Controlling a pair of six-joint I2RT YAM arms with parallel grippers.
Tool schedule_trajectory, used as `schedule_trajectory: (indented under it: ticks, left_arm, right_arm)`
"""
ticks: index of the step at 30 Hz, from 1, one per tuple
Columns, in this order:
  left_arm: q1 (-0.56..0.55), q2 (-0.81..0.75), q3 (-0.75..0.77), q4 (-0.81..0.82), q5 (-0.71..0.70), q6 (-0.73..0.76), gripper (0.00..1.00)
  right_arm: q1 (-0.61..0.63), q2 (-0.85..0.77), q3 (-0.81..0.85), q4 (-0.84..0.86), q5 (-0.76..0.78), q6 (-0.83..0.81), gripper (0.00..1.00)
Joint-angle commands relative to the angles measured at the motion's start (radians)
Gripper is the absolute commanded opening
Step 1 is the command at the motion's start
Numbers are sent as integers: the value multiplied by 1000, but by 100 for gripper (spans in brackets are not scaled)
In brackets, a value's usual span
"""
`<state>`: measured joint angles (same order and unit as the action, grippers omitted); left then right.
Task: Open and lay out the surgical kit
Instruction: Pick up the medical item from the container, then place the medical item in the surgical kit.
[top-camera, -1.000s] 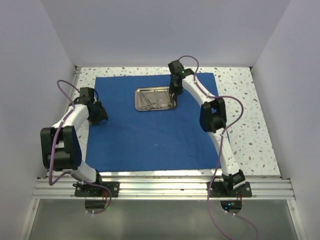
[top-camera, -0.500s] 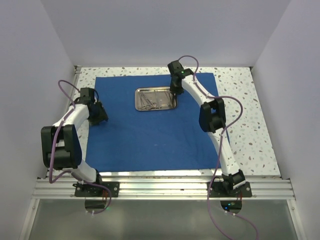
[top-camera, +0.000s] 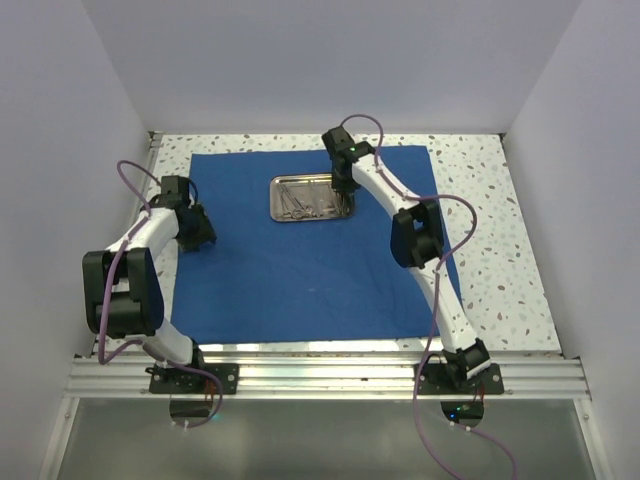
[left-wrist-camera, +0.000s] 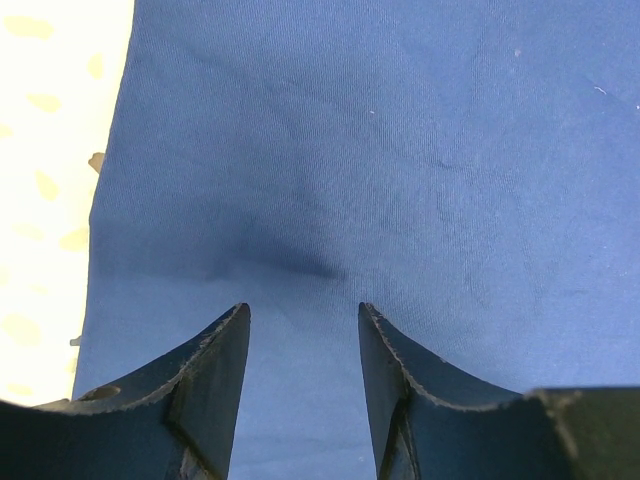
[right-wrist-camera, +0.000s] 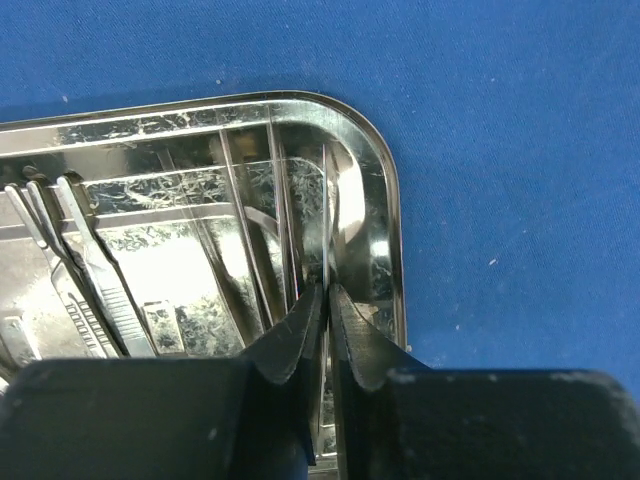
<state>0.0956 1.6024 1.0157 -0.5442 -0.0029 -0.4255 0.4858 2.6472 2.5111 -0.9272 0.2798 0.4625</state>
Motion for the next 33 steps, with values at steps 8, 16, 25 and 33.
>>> schedule_trajectory:
  ticks: [8, 16, 25, 33]
  left_arm:
    - [4, -59, 18, -5, 18, 17, 50]
    - [1, -151, -8, 35, 31, 14, 67]
    - [-8, -173, -83, 148, 230, -45, 100]
    - [-13, -282, -82, 236, 226, -114, 100]
  right_arm:
    - [-3, -31, -60, -64, 15, -47, 0]
    - [-9, -381, -315, 62, -2, -68, 0]
    - [-10, -913, -1082, 151, 36, -22, 0]
    - [-10, -1236, -1586, 202, 12, 123, 0]
